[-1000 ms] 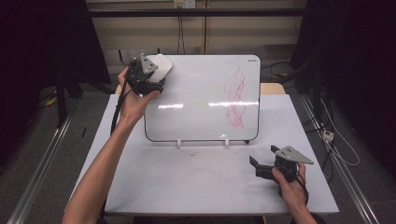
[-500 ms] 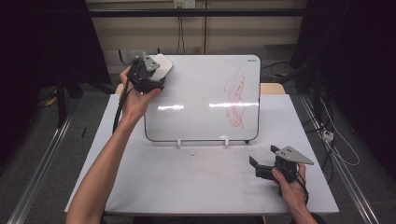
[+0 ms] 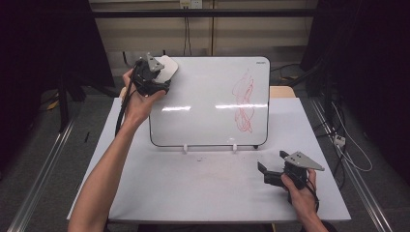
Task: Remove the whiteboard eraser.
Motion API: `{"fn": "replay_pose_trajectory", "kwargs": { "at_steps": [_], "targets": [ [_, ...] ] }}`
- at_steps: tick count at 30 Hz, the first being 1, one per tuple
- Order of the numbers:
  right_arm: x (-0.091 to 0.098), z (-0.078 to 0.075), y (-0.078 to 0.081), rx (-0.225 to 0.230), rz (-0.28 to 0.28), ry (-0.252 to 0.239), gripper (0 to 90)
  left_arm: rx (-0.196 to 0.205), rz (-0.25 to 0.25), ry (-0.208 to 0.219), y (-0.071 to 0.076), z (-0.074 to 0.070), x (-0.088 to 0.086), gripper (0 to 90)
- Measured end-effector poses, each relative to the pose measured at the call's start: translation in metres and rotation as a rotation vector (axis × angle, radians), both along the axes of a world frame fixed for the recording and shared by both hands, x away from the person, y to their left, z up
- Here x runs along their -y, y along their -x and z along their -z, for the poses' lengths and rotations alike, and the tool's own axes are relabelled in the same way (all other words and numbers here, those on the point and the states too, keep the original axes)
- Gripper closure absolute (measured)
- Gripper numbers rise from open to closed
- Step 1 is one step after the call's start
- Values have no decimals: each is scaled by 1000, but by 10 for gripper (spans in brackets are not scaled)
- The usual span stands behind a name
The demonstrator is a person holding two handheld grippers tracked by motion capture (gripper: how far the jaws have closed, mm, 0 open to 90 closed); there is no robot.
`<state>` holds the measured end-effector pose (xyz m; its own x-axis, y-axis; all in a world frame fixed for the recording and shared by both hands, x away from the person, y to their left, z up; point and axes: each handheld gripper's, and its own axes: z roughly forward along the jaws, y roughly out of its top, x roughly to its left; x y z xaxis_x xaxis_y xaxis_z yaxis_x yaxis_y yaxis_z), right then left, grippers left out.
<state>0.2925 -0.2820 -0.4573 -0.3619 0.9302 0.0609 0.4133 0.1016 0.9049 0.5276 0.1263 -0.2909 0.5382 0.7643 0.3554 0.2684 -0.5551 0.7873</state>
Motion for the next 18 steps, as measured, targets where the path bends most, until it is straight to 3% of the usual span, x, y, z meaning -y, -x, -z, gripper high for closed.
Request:
{"fn": "replay_pose_trajectory", "kwargs": {
  "at_steps": [5,13,18],
  "targets": [
    [0,0,0,-1,1,-1,59,-3,-2,14,1,0,-1,307],
    [0,-1,0,0,0,-3,59,-40,21,97,3,-4,-10,309],
    [0,-1,0,2,-3,-2,59,-20,46,141,14,-13,-7,310]
  ]
}}
